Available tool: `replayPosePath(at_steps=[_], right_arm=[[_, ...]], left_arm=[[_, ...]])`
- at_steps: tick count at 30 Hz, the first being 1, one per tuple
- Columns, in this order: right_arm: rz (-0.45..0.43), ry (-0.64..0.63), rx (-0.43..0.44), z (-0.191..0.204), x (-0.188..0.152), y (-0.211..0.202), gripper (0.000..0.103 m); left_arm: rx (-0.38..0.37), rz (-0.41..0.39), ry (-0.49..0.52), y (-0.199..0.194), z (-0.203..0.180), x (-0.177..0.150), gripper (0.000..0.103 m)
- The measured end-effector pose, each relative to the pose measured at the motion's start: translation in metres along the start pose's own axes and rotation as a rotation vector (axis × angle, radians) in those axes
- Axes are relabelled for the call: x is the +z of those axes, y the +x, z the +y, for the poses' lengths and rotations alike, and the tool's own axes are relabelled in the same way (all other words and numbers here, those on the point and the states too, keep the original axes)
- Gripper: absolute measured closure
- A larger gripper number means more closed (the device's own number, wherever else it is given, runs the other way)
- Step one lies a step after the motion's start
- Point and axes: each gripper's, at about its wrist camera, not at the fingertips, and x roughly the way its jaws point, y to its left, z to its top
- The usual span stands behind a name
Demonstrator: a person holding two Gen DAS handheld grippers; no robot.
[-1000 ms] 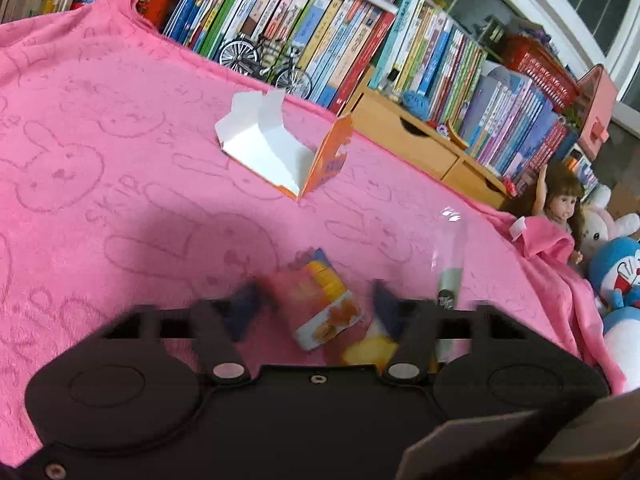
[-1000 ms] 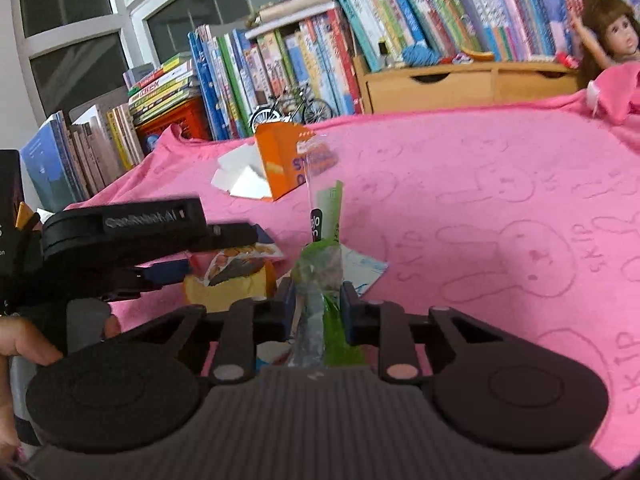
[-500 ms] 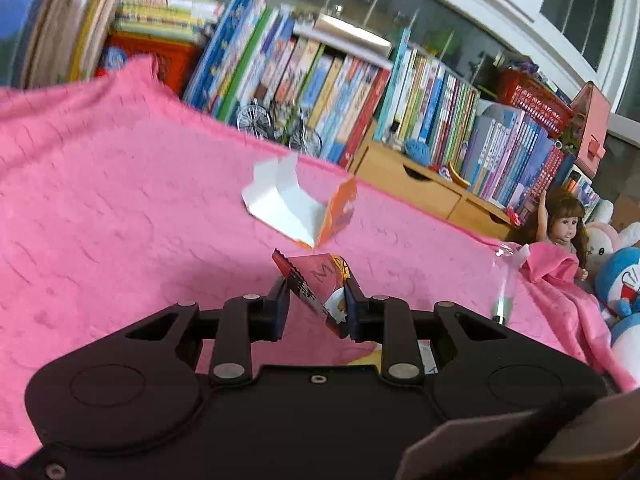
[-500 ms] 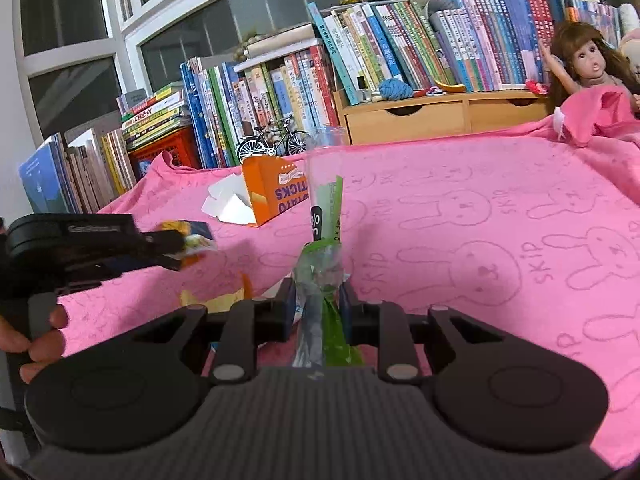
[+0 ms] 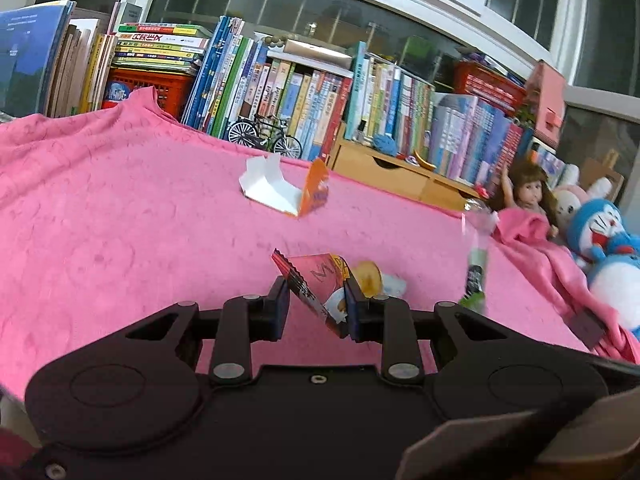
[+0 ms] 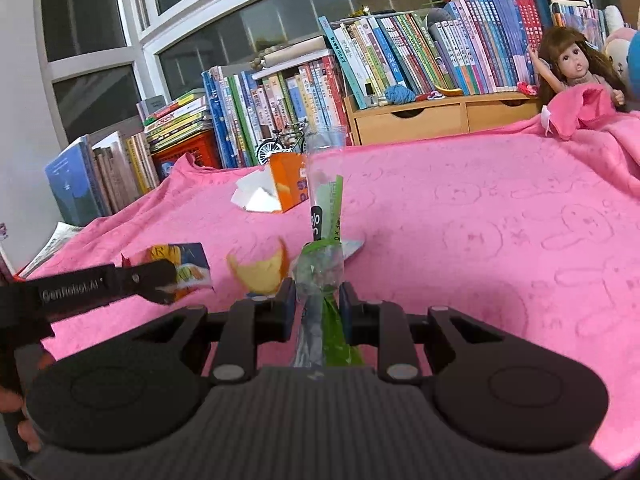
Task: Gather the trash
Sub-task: 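Lift both held wrappers and carry them toward the bin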
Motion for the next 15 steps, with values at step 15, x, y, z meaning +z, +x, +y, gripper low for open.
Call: replayPosePath(at_steps=[15], right_arm=[[0.039, 0.050, 0.023, 0.004, -0.049, -0.039, 0.074]], left_arm=[[-0.026, 0.038, 0.087, -0.063, -0.013, -0.046, 0.075]])
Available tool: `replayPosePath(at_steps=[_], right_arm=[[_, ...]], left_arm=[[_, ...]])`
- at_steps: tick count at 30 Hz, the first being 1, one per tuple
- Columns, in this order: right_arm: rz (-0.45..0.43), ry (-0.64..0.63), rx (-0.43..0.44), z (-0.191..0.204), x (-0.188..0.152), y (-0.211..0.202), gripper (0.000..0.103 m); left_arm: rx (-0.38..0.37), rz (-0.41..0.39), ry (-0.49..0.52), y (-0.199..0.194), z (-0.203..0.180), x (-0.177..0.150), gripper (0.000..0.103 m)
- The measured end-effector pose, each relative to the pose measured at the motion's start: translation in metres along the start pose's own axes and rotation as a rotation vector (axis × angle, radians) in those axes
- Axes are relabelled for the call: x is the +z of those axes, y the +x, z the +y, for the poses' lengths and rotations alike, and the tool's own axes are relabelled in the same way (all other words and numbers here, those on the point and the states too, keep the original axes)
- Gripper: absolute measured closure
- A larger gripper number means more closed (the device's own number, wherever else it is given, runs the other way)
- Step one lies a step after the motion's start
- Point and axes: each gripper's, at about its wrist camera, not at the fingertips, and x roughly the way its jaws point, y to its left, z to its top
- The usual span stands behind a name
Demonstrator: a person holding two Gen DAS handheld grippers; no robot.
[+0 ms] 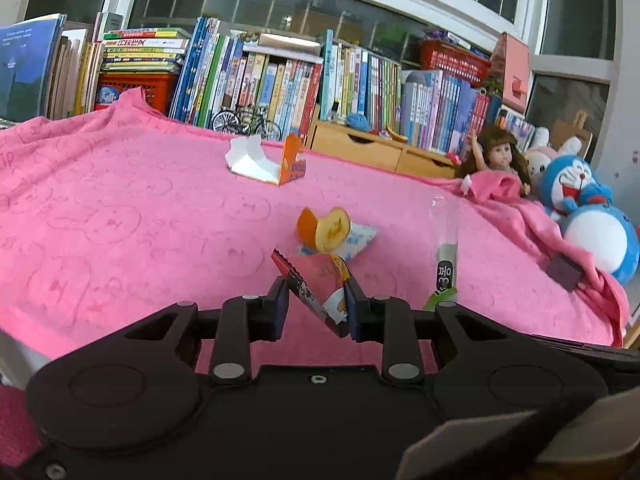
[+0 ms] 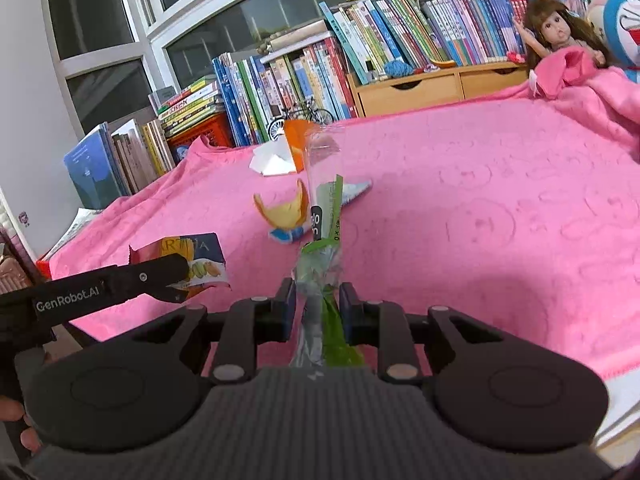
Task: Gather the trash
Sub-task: 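Lift both held wrappers and carry them toward the bin, then open both tools over the bin and raise them back over the towel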
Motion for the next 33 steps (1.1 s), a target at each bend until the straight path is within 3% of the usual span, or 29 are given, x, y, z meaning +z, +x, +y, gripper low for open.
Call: replayPosePath(at_steps=[9, 18, 33], right_arm=[[0.031, 0.014, -0.005, 0.004, -0.031, -0.018, 0.074], [0.117, 0.066, -0.033, -0.002, -0.066, -0.020, 0.074], [0.254, 0.158, -0.080, -0.021, -0.108, -0.002, 0.074]], left_arm=[[0.008, 0.103, 0.032, -0.009, 0.004, -0.032, 0.075], [0.021, 0.147, 0.076, -0.019, 0.004, -0.055, 0.074], [0.033, 0.365, 0.150, 0.004, 0.003, -0.096, 0.072]])
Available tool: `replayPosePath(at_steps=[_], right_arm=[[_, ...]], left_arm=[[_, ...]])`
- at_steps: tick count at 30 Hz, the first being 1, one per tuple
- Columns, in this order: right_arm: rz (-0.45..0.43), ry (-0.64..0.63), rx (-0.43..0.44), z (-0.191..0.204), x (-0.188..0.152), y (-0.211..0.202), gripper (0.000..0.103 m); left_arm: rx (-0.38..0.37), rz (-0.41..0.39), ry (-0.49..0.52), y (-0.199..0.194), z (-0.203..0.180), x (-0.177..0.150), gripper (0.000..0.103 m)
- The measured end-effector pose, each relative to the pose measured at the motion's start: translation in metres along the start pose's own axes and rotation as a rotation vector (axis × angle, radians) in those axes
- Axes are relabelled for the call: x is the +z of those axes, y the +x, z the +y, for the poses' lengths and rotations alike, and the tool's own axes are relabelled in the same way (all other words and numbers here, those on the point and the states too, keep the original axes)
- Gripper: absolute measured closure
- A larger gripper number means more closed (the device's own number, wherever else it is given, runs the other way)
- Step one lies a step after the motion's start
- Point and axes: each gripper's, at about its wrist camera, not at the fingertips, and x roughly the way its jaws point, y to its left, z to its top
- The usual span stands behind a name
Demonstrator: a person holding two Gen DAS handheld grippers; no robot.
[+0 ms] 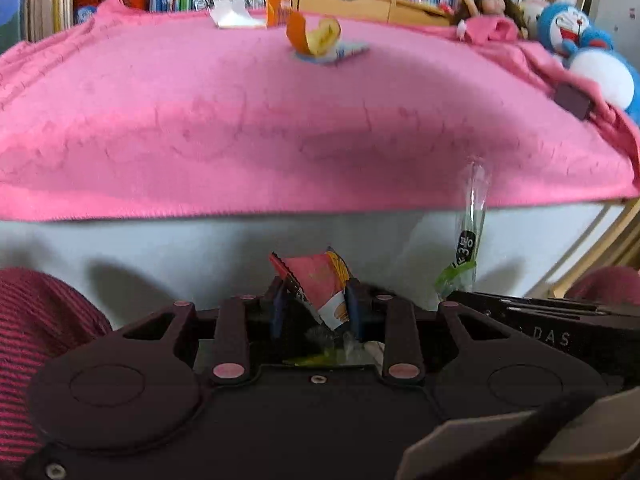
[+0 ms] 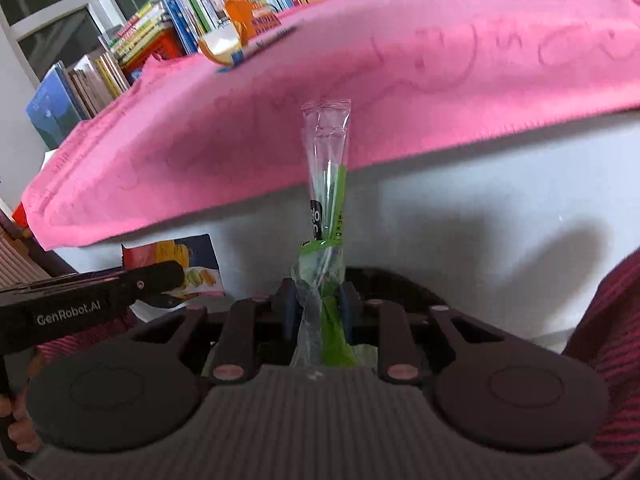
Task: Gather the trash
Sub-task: 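Open both tools over the bin and raise them back over the towel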
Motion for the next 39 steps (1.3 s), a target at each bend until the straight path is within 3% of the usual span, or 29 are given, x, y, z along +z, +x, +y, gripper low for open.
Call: replayPosePath(at_steps=[7, 8, 10, 13, 15, 29, 39], right_arm=[[0.030, 0.004, -0.008, -0.003, -0.005, 0.005, 0.070], [0.029, 0.007, -0.008, -0.003, -0.004, 0.006, 0.067], [0.027, 0.013, -0.005, -0.003, -0.002, 0.007, 0.050], [0.024, 0.012, -0.001, -0.003, -0.002, 0.006, 0.045], [0.025, 0.007, 0.001, -0.002, -0.003, 0.005, 0.044], [-0.045, -0.047, 0.027, 0.008, 0.011, -0.017, 0.038], [-0.169, -0.122, 0.065, 0.022, 0.041, -0.044, 0.034]], left_arm=[[0.011, 0.029, 0.030, 0.006, -0.004, -0.004, 0.064], [0.010, 0.030, 0.030, 0.006, -0.004, -0.004, 0.058], [0.009, 0.025, 0.030, 0.006, -0.004, -0.002, 0.053], [0.017, 0.019, 0.040, 0.005, -0.006, -0.001, 0.051], [0.020, 0.019, 0.043, 0.005, -0.006, -0.001, 0.046], [0.010, -0.049, 0.013, -0.012, 0.001, 0.013, 0.040], [-0.002, -0.196, -0.025, -0.036, 0.011, 0.057, 0.033]])
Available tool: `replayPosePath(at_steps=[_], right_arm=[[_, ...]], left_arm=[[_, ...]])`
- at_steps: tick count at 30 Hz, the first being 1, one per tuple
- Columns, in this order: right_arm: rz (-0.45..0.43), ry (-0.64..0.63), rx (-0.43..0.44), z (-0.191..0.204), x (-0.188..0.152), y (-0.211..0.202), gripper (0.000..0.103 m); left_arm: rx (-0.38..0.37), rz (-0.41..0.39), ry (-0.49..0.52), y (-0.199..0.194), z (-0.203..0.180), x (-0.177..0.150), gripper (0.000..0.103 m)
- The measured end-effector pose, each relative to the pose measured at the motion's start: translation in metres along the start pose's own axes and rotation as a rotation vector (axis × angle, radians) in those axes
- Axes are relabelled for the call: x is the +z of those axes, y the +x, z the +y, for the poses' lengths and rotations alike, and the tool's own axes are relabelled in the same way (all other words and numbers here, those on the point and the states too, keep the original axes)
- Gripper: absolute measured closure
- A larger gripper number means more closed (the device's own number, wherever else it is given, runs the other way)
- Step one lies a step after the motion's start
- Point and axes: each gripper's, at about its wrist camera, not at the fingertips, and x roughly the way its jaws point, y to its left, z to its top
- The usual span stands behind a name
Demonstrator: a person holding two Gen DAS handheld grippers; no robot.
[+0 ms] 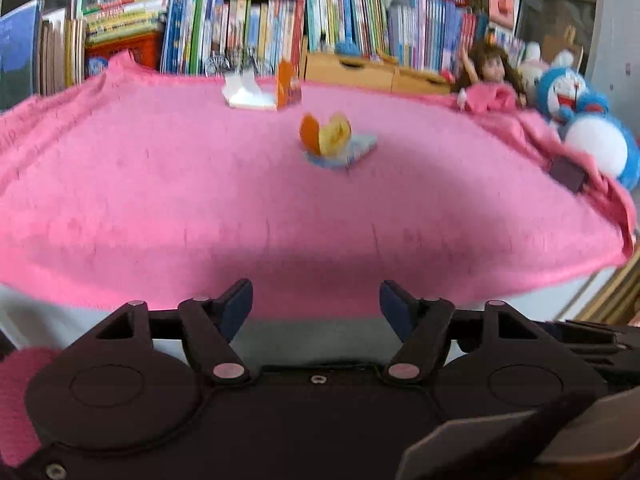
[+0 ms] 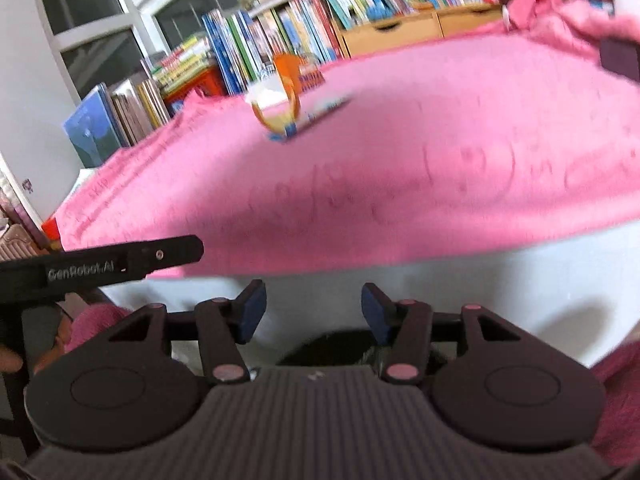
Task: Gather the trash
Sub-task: 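Open both tools over the bin and raise them back over the towel, then grasp the orange peel with the left tool while the right grasps the white-and-blue paper bag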
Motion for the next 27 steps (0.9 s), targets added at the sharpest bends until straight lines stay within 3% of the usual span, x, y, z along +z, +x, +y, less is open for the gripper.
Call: replayPosePath(at_steps=[9, 15, 22, 25, 27], right_arm=[[-0.090, -0.057, -0.035, 0.001, 0.045, 0.018, 0.029], [-0.103, -0.084, -0.043, 0.006, 0.063, 0.040, 0.026], [-0.089, -0.090, -0.057, 0.004, 0.075, 0.056, 0.025], [-0.083, -0.080, -0.056, 0.002, 0.079, 0.062, 0.025], [-0.080, -0.074, -0.056, 0.001, 0.081, 0.065, 0.024]], left_arm=[[-0.051, -0.111, -0.064, 0.033, 0.003, 0.071, 0.026], [-0.063, -0.089, -0.137, 0.089, 0.003, 0.109, 0.026], [-0.029, -0.051, -0.214, 0.148, 0.011, 0.126, 0.033], [-0.046, -0.032, -0.227, 0.165, 0.014, 0.127, 0.055], [-0.042, 0.000, -0.235, 0.176, 0.016, 0.127, 0.084]])
